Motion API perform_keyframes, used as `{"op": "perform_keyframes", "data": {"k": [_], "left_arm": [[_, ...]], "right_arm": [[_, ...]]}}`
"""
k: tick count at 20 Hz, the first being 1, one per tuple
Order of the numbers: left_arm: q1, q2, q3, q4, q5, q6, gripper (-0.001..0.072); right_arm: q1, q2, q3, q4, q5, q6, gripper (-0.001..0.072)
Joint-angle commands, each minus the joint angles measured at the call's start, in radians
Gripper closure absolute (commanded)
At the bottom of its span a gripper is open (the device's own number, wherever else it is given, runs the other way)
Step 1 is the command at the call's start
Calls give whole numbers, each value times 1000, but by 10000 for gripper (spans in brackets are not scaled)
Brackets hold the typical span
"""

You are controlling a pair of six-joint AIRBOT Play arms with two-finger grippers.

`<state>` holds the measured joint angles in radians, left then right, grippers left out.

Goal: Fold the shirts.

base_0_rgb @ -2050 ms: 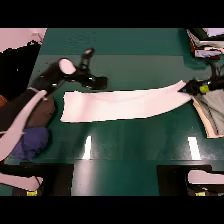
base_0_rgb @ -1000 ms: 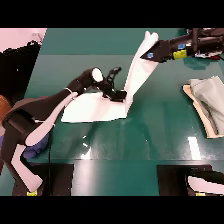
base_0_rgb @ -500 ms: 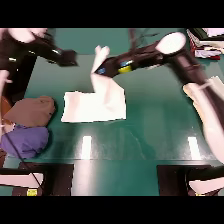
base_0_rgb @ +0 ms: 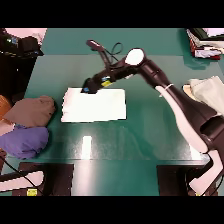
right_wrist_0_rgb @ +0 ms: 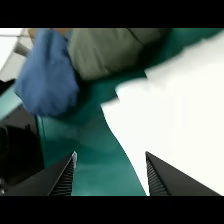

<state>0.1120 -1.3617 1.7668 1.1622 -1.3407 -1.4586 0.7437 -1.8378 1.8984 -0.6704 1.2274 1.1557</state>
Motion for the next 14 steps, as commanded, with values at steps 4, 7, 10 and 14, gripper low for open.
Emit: {"op": "perform_keyframes", "data": {"k": [4, 7, 10, 14], "left_arm": [[10, 7, 0, -22, -13, 0, 682], [10, 7, 0, -23, -12, 0, 681], [8, 7, 0, -39, -5, 1, 682], [8, 7, 0, -63, -3, 1, 682]], "right_arm": [[-239, 218, -397, -204, 45, 185, 262], [-329, 301, -600, -212, -64, 231, 257], [-343, 293, -716, -161, -155, 230, -2], [-309, 168, -726, 85, -199, 129, 51]]}}
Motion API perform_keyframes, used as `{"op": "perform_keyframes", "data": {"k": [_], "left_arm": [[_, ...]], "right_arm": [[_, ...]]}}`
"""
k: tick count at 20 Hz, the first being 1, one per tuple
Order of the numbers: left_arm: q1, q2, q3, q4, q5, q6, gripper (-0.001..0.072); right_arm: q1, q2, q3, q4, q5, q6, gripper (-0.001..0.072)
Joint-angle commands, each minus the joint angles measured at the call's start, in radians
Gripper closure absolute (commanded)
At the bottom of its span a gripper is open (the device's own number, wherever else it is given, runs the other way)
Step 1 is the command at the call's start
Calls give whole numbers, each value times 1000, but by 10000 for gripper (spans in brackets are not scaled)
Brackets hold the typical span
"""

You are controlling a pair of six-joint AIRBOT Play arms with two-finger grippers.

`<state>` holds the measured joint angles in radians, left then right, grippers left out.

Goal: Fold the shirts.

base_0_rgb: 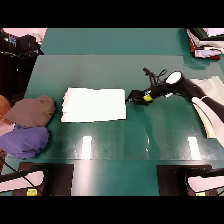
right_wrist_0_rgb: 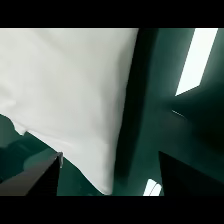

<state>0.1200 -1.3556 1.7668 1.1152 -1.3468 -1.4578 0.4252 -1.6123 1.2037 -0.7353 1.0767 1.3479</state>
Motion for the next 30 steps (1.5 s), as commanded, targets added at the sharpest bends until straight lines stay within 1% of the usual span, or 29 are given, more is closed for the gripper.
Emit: {"op": "perform_keyframes", "data": {"k": [1, 2, 5, 8, 9, 10, 12, 14, 16, 19, 22, 25, 28, 30], "left_arm": [[0, 1, 0, -17, 3, 0, 682], [0, 0, 0, -21, 3, 0, 682], [0, 0, 0, -28, 2, 0, 682], [0, 0, 0, -62, 0, 0, 682], [-6, 0, 0, -70, 1, 1, 682], [-24, 0, 0, -72, 3, 2, 683], [-84, 0, 0, -71, 8, 19, 683], [-163, 0, 0, -71, 19, 21, 682], [-245, 0, 0, -71, 43, 26, 682], [-346, 0, 0, -71, 98, 26, 682], [-426, 0, 0, -71, 160, 26, 682], [-478, 0, 0, -71, 200, 26, 682], [-500, 0, 0, -76, 212, 25, 682], [-500, 0, 0, -71, 213, 25, 682]], "right_arm": [[30, -99, -6, 199, -50, -79, 64], [50, -138, 25, 226, -55, -80, 68], [116, -248, 148, 246, -56, -81, 179], [143, -291, 246, 238, -74, -84, 533], [143, -289, 268, 235, -76, -101, 661], [131, -284, 290, 234, -74, -122, 692], [84, -255, 330, 196, -64, -122, 693], [-2, -189, 355, 110, -61, -97, 693], [-126, -108, 377, 21, -41, -68, 692], [-344, 13, 388, -56, -14, -65, 692], [-572, 100, 388, -74, -11, -66, 692], [-767, 131, 388, -71, -12, -66, 692], [-895, 123, 388, -69, -13, -66, 692], [-936, 122, 388, -67, -29, -66, 692]]}}
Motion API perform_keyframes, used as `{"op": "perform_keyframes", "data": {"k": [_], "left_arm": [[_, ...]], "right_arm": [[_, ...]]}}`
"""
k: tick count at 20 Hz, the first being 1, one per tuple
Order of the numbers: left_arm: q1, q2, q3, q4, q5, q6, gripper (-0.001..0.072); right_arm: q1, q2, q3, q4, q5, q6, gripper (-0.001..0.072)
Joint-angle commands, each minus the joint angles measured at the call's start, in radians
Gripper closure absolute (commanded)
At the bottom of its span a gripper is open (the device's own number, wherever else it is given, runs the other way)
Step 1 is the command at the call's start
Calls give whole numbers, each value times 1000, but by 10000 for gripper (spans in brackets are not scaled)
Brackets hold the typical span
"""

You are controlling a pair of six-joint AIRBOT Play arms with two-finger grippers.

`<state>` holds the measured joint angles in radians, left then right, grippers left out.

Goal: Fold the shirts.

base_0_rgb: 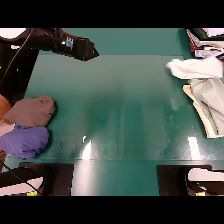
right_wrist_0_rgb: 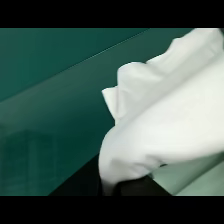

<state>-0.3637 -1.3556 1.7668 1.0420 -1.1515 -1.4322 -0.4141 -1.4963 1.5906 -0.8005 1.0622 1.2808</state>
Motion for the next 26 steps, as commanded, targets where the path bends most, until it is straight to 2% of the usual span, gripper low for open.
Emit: {"op": "perform_keyframes", "data": {"k": [1, 4, 7, 14, 20, 26], "left_arm": [[-16, 0, 0, 2, 18, 0, 682], [-16, -1, 0, 3, 18, 0, 682], [-16, -1, 0, 5, 18, 0, 682], [-16, -1, 0, 10, 1, 0, 682], [-16, -1, 0, 26, -29, 1, 682], [-16, -1, 0, 27, -39, 31, 682]], "right_arm": [[-107, 7, 2, 27, -32, 0, 692], [-124, 8, 43, 174, -48, -56, 693], [-109, 8, 177, 171, -2, -60, 693], [-111, 18, 370, -68, 286, -21, 693], [-162, 175, 157, -231, 338, -5, 692], [-349, 352, -174, -416, 382, 21, 684]]}}
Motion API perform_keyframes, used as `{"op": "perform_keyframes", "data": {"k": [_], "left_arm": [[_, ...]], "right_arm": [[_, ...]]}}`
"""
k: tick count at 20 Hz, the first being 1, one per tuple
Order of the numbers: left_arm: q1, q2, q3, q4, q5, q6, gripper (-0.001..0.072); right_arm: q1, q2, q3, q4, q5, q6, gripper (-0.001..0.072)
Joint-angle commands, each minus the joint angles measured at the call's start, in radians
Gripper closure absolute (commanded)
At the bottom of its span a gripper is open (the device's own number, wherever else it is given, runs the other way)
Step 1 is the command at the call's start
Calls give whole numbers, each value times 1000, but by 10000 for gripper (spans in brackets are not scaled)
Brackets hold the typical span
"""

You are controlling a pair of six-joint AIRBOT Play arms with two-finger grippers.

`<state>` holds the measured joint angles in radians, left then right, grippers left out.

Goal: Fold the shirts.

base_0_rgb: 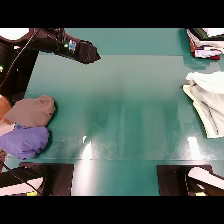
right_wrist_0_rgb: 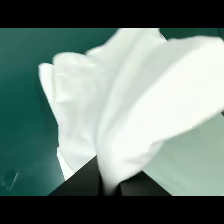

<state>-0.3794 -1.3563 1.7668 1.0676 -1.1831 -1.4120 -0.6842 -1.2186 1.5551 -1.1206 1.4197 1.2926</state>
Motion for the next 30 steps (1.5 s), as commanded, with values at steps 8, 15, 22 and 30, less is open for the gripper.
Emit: {"op": "perform_keyframes", "data": {"k": [8, 15, 22, 30], "left_arm": [[-1, 0, 0, 2, -7, 25, 682], [-1, 0, 0, 2, 23, 32, 682], [-1, 0, 0, 1, 35, 32, 682], [-1, 0, 0, 1, 42, 32, 682]], "right_arm": [[-244, 133, -327, -26, 27, 8, 220], [223, 133, -193, 201, 4, 8, 225], [647, 133, -179, 121, -121, 6, 691], [701, 133, -179, 47, -95, 5, 691]]}}
